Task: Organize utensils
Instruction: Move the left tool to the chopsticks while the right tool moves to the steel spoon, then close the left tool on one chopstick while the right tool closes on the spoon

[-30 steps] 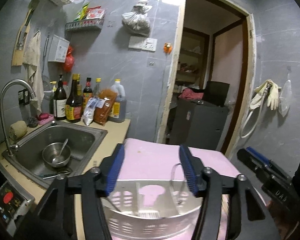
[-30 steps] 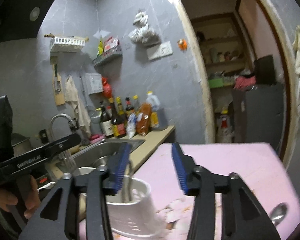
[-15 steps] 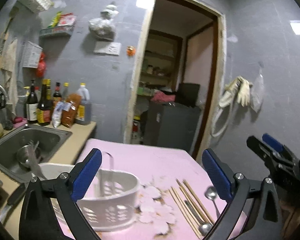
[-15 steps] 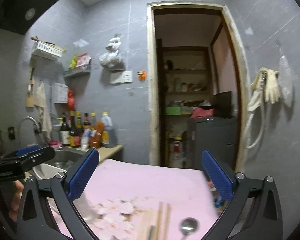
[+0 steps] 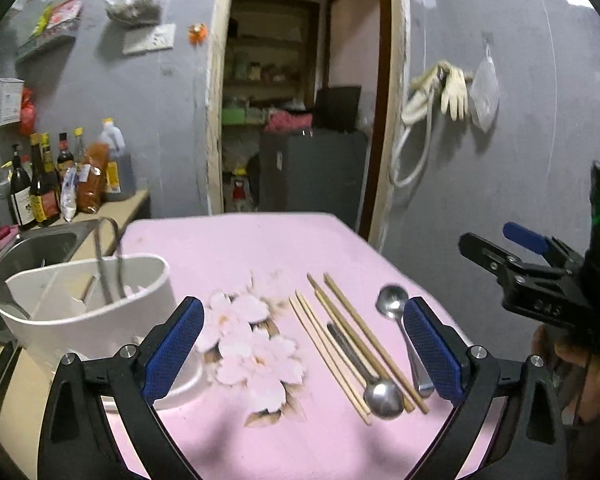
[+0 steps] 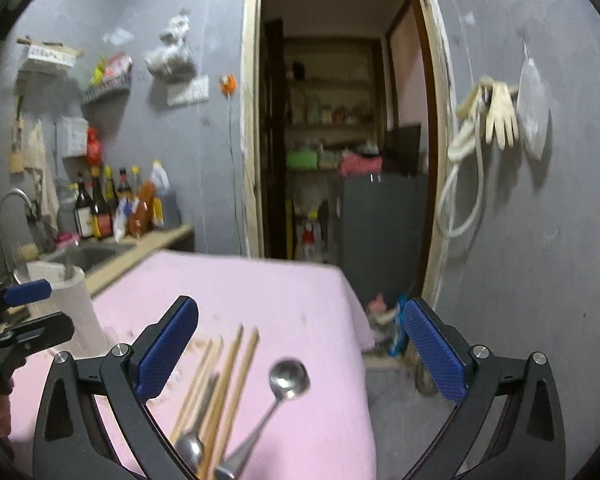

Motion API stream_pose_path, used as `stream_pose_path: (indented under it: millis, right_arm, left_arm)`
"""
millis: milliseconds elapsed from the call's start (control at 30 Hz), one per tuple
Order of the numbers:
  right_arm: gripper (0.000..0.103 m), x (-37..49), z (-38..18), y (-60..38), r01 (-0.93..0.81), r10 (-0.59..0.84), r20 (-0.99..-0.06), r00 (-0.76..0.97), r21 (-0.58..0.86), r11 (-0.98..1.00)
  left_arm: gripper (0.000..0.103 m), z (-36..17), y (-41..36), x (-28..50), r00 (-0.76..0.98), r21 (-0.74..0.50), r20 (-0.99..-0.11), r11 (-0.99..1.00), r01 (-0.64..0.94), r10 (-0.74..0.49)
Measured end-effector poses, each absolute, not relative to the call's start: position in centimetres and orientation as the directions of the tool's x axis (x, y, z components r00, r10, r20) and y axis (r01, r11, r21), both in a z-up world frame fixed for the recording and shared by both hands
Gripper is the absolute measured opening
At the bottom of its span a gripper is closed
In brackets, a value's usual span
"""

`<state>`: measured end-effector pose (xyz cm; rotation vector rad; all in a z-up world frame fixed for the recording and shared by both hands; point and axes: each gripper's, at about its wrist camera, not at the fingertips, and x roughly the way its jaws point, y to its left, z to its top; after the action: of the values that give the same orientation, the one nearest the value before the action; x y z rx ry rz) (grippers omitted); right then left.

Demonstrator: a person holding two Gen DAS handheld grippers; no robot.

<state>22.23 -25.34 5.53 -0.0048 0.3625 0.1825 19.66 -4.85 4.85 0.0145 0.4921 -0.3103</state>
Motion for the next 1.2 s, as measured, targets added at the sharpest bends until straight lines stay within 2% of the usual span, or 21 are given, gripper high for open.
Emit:
stream_pose_path:
  millis: [67,167,233,300,367,433,500,633,767,1200]
  right_arm:
    - [0.103,22.8,4.7,-25.6,-0.175,0.177,-0.390,0.903,0.041,0.984]
    - [0.100,23.9,3.5,-26.0,-0.171,0.178,-0.452,0.874,0.058,0.984]
    - [0.098,24.5,2.6,-26.0,-0.172,0.180,-0.491,0.852,0.062,0.983]
    - [0.096,25.1,1.9,-25.9,-0.177,0.184,-0.525,0.831,0.064,0.982]
    - [0.089,25.8,1.1,-25.7,-0.188,0.187,-0.565,0.803,0.056,0.981]
    - [0.083,26.3,0.4,-25.3,-0.200,0.187,-0.596,0.781,0.045,0.979]
    - [0.078,27.0,-0.3,-24.9,-0.214,0.186,-0.631,0.753,0.033,0.976]
    - [0.074,27.8,-1.3,-24.4,-0.231,0.181,-0.674,0.717,0.016,0.973]
    - [0.070,28.6,-2.1,-24.3,-0.238,0.182,-0.699,0.692,0.018,0.971]
    - [0.067,30.7,-3.1,-23.5,-0.239,0.168,-0.745,0.646,0.012,0.971]
  left_arm:
    - [0.097,4.1,-5.3,19.9,0.820,-0.060,-0.492,0.951,0.303,-0.292]
    - [0.089,3.0,-6.0,20.4,0.797,-0.062,-0.529,0.951,0.304,-0.290]
    - [0.077,2.3,-6.3,21.3,0.775,-0.060,-0.566,0.951,0.302,-0.282]
    - [0.069,1.4,-6.6,22.3,0.744,-0.058,-0.614,0.955,0.291,-0.264]
    - [0.060,0.3,-6.7,23.4,0.703,-0.073,-0.662,0.955,0.286,-0.261]
    - [0.043,-0.7,-6.8,24.6,0.652,-0.096,-0.711,0.955,0.280,-0.263]
    - [0.037,-1.8,-6.8,26.0,0.594,-0.139,-0.753,0.951,0.276,-0.283]
    - [0.031,-3.0,-6.7,27.7,0.537,-0.190,-0.786,0.946,0.262,-0.306]
    - [0.024,-3.7,-6.5,29.6,0.507,-0.189,-0.811,0.951,0.245,-0.292]
    - [0.024,-4.9,-6.1,34.3,0.461,-0.227,-0.829,0.945,0.236,-0.315]
